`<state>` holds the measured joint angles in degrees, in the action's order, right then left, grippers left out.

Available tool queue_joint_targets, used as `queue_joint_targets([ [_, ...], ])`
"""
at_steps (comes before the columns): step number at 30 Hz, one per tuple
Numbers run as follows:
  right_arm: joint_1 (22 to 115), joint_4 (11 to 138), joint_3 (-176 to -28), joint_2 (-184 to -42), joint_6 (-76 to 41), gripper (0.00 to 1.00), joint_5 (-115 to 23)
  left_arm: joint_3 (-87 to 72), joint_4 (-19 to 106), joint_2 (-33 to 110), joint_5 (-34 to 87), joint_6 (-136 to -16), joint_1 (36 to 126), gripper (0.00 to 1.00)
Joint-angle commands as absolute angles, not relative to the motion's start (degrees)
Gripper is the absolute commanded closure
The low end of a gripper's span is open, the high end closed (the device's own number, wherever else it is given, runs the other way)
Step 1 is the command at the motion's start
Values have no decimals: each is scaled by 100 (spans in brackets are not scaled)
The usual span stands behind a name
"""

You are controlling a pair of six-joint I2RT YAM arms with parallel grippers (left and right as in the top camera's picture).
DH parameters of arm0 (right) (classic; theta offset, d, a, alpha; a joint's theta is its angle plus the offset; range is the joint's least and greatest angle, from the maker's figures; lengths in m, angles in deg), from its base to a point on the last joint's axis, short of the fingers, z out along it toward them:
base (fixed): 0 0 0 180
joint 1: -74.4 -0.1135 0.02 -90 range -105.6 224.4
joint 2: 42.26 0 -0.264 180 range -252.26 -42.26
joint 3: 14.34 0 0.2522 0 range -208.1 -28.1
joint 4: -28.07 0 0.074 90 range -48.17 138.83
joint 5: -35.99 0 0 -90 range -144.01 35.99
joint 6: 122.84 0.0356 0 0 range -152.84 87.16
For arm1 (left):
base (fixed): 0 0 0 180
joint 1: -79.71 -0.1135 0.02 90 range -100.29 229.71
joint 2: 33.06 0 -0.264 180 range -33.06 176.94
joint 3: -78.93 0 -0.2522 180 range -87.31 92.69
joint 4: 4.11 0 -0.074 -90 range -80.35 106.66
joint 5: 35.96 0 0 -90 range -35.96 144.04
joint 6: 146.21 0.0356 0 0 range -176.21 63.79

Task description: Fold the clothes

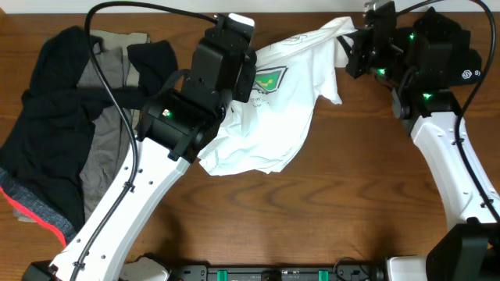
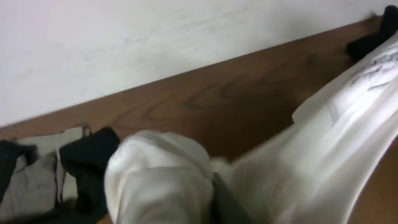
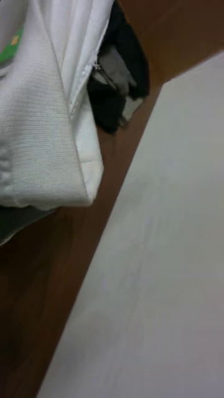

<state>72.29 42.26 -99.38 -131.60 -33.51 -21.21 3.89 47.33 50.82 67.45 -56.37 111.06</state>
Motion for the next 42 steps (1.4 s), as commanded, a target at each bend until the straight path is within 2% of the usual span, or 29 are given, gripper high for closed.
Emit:
queue_joint_targets([
  [1,7806,4298,-9967,-13228,-3283,99,-3078,518,4820,5001,7053,-5668,11005,66],
  [3,7935,4400,-9967,-13228,-3246,99,-3094,518,4816,5001,7053,-5670,11005,39],
  [6,8129,4547,-9967,-13228,-3248,99,-3094,518,4824,4992,7055,-5670,10999,22],
  [9,8241,4623,-9965,-13241,-3255,99,-3131,518,4827,4990,7053,-5670,10999,15],
  [14,8324,4813,-9965,-13409,-3338,96,-3177,518,4942,4990,7055,-5672,10955,14],
  [15,8324,4846,-9965,-13450,-3336,88,-3172,518,4977,4990,7055,-5672,10927,14],
  [16,8324,4870,-9965,-13505,-3338,70,-3175,518,5006,4990,7055,-5674,10898,14],
  [17,8324,4890,-9965,-13534,-3338,56,-3177,518,5032,4990,7053,-5679,10870,14],
  [19,8322,4916,-9965,-13571,-3338,14,-3227,518,5108,4990,7051,-5764,10791,14],
  [20,8324,4916,-9965,-13571,-3338,1,-3284,518,5168,4990,7016,-5873,10732,14],
  [26,8322,5006,-10122,-13359,-3427,1,-3260,514,5430,5043,5759,-5998,10341,14],
  [30,8228,5672,-10638,-13300,-3528,1,-3201,505,5563,5209,5208,-6153,10136,14],
  [35,7795,6684,-11455,-13302,-4122,1,-3094,503,5583,5679,4469,-6258,10057,14],
  [42,6938,7189,-11927,-13302,-4647,1,-3218,503,5585,6723,4157,-6402,10044,15],
])
